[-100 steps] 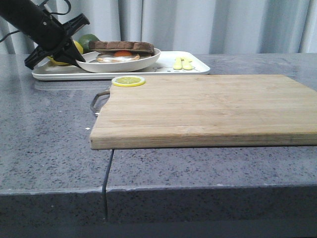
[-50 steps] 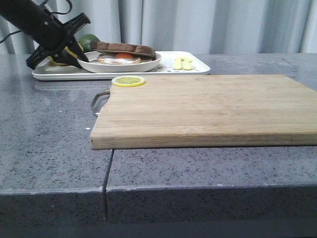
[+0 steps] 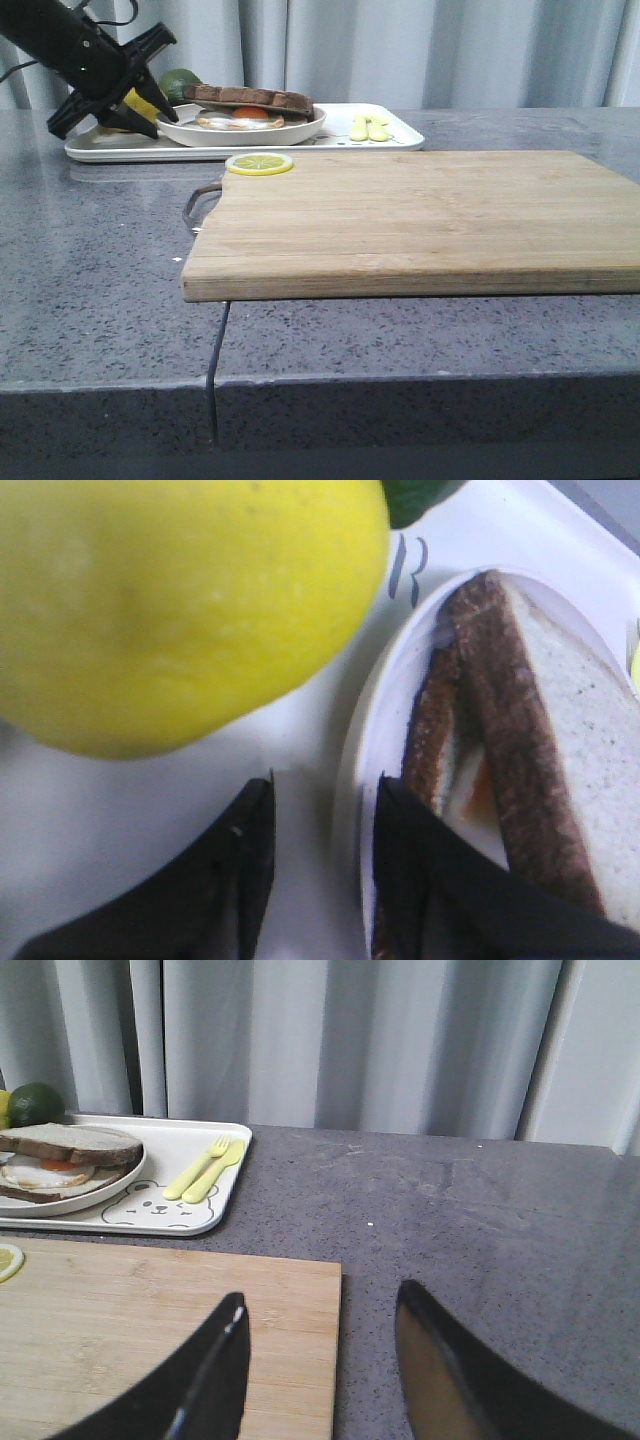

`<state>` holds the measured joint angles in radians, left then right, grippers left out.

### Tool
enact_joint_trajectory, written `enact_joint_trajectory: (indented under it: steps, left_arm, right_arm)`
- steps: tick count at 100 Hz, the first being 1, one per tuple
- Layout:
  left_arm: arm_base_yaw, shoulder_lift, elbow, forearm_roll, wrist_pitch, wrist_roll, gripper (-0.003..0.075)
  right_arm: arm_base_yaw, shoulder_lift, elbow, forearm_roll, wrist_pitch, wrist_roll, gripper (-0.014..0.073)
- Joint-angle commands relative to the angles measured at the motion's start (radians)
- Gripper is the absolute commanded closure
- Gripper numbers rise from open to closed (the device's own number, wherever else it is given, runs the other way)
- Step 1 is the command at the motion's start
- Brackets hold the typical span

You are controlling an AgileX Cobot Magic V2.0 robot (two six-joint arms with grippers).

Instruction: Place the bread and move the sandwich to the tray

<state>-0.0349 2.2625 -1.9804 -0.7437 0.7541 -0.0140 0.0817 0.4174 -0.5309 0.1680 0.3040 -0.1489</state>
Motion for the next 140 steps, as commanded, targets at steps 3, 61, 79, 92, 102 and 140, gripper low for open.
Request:
enact_joint_trajectory:
  steps: [3, 61, 79, 92, 102, 140]
  left_arm:
    - [0.015, -0.063, -0.029, -0.019, 0.009, -0.003, 0.0475]
    - [0.016, -0.104, -0.13, 0.007, 0.137, 0.026, 0.0475]
    - [0.026, -0.135, -0.223, 0.012, 0.187, 0.026, 0.0475]
    - [0.047, -0.174, -0.288, 0.039, 0.245, 0.026, 0.0476]
    - [0.062, -0.214, -0.3, 0.052, 0.263, 0.026, 0.0477]
    - [0.064, -0.405, -0.298, 0.272, 0.298, 0.026, 0.0477]
  right_arm:
    - [-0.008, 0.003, -0.025, -0.007, -0.087, -0.001, 0.024]
    - [-0.008, 0.003, -0.025, -0.007, -0.087, -0.001, 0.024]
    - [-0.008, 0.003, -0.025, -0.007, -0.087, -0.001, 0.024]
    - [-0.008, 0.003, -0.025, -0.007, -0.087, -0.001, 0.024]
    - [-0.008, 0.003, -0.025, -0.007, -0.087, -0.001, 0.024]
    - [-0.008, 0.003, -0.025, -0.007, -0.086, -0.001, 0.024]
